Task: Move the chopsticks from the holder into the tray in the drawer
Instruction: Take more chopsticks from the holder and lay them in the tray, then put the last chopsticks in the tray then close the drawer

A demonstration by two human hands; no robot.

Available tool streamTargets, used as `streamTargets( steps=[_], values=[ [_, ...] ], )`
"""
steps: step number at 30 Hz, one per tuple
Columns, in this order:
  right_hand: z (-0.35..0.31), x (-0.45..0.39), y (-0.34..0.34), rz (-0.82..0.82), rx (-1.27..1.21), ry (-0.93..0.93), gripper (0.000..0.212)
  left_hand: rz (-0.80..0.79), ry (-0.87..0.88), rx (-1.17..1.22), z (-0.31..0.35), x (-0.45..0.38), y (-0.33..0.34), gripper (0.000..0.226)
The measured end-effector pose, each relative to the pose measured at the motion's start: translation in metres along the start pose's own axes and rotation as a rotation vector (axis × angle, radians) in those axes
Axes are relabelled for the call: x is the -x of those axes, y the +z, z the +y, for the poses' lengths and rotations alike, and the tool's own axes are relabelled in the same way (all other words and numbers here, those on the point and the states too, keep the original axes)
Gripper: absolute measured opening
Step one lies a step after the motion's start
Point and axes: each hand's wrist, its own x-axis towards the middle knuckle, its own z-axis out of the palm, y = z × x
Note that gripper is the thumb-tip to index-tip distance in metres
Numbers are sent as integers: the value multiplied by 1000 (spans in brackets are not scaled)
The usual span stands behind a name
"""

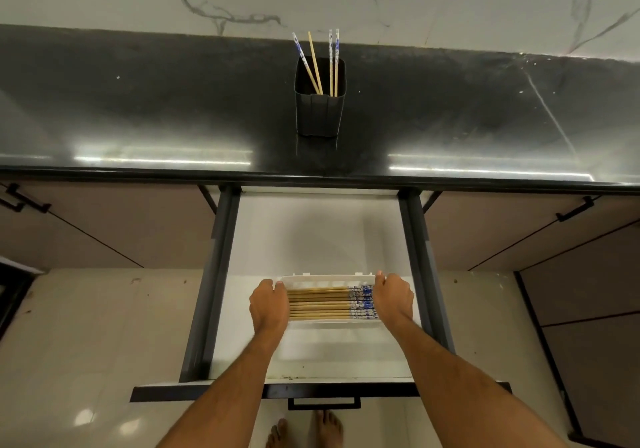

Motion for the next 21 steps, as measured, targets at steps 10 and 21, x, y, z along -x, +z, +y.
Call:
streamTargets(
  steps=[10, 21],
  values=[
    [-65, 10, -55, 224, 400, -582, 45, 170, 664, -328, 77, 9, -46, 40],
    [-178, -4, -149, 435, 473, -771, 60, 297, 1035, -558, 223, -5, -102, 56]
  ],
)
